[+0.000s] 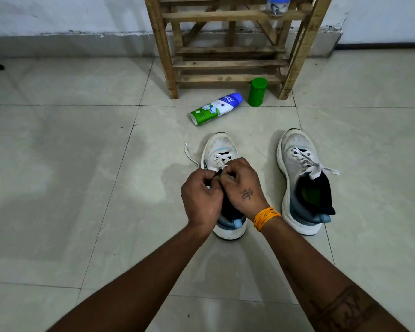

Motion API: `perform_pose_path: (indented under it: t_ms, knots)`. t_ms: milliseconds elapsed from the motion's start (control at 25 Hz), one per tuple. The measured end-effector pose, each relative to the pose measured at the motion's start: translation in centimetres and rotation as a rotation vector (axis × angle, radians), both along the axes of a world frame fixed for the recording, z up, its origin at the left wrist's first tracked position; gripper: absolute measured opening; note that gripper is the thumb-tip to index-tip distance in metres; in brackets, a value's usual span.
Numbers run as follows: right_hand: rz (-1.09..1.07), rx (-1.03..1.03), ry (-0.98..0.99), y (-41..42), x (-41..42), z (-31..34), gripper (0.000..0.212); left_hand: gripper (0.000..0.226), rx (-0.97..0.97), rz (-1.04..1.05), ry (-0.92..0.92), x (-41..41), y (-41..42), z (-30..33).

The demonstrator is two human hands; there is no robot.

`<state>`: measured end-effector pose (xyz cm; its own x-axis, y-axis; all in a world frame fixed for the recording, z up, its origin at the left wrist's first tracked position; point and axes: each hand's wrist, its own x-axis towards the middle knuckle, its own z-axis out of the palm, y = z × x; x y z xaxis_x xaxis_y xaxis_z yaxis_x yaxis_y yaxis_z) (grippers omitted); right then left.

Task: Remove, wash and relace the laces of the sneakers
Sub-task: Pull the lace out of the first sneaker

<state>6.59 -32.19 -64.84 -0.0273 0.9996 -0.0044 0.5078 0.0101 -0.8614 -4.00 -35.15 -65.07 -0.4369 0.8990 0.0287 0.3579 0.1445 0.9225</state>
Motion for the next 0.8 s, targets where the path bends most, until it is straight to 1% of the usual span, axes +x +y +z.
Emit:
perform_pose_path:
  t_ms: [160, 280, 360, 480, 560, 680, 720, 800]
  knots:
    - [-0.005, 0.062, -0.096, 0.0, -0.5, -0.5, 0.007, 0.018, 0.003, 0.039, -0.070, -0.2, 0.2, -0.4]
    - [-0.042, 0.080, -0.031, -0.3, -0.4, -0.7, 0.006, 0.013, -0.004, 0.012, -0.128, -1.0, 0.4, -0.3]
    - [-0.053, 0.076, 0.000, -0.2, -0.1, -0.6, 0.005, 0.017, -0.028, -0.022, -0.189, -1.3, 0.4, -0.4]
    - [-0.052, 0.093, -0.030, 0.0, 0.1, -0.6, 0.005, 0.025, -0.030, -0.047, -0.240, -1.4, 0.2, -0.5]
    - [-0.083, 0.087, 0.017, 0.1, 0.1, -0.7, 0.006, 0.019, -0.033, -0.020, -0.298, -1.4, 0.2, -0.6]
    - [-0.135, 0.033, 0.102, 0.2, 0.1, -0.5, 0.008, 0.011, -0.120, 0.072, -0.466, -1.7, 0.7, -0.2]
    - [-0.143, 0.009, 0.123, 0.3, 0.1, -0.4, 0.009, 0.008, -0.172, 0.059, -0.494, -1.9, 1.0, 0.0]
    - [-0.157, -0.044, 0.168, 0.4, 0.1, -0.1, 0.014, 0.004, -0.277, -0.015, -0.490, -2.1, 1.8, 0.7]
